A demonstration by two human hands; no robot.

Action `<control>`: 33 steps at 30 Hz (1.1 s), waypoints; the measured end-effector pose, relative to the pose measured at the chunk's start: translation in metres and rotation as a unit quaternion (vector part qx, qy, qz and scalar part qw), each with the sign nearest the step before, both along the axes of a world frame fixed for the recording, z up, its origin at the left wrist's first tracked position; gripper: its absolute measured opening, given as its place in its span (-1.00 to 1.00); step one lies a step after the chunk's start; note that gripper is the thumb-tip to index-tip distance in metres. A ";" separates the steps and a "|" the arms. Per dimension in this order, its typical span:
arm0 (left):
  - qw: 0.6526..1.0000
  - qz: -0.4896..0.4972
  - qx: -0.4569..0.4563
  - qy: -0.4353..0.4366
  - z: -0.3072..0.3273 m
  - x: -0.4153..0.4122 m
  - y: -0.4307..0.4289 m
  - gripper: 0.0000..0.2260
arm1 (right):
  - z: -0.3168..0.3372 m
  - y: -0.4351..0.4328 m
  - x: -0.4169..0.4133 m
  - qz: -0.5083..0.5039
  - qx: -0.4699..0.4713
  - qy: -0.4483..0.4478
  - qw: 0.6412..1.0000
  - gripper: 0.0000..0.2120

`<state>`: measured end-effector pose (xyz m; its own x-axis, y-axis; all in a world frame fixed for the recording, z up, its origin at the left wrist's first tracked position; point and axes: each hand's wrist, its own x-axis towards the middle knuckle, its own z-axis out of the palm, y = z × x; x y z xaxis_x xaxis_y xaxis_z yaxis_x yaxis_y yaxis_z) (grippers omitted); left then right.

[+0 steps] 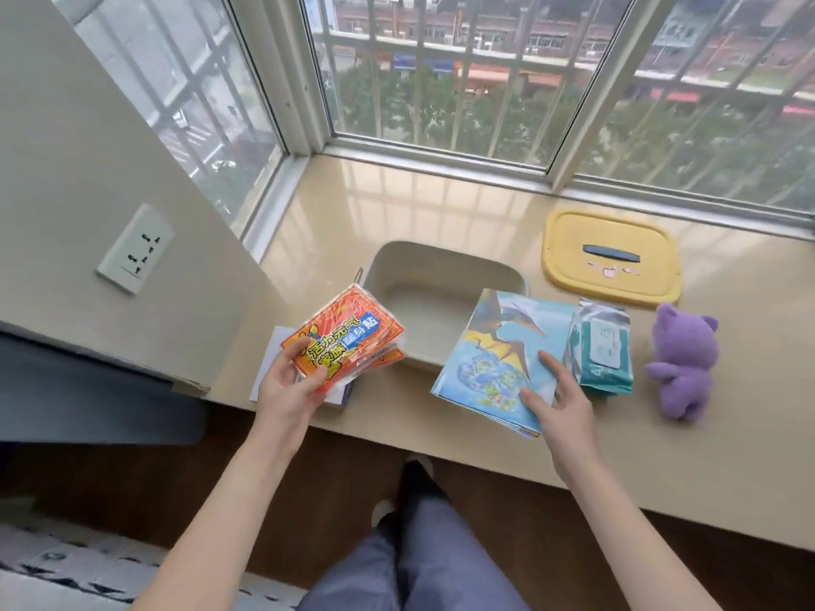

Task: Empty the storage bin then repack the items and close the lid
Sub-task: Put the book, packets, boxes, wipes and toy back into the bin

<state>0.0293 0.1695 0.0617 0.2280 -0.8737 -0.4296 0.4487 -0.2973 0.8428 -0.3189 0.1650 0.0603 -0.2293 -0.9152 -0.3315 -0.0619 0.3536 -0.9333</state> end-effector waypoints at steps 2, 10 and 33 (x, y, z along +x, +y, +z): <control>1.000 0.010 0.006 -0.008 -0.011 0.003 -0.019 -0.56 | -0.010 -0.027 0.007 0.013 0.007 0.007 1.000 -0.47; 0.998 0.043 0.033 -0.026 -0.059 0.013 -0.090 -0.54 | -0.078 -0.134 0.043 0.080 0.043 0.020 0.996 -0.48; 0.993 0.061 0.090 -0.044 -0.133 0.038 -0.084 -0.42 | -0.218 -0.186 0.106 0.223 0.196 0.118 0.948 -0.54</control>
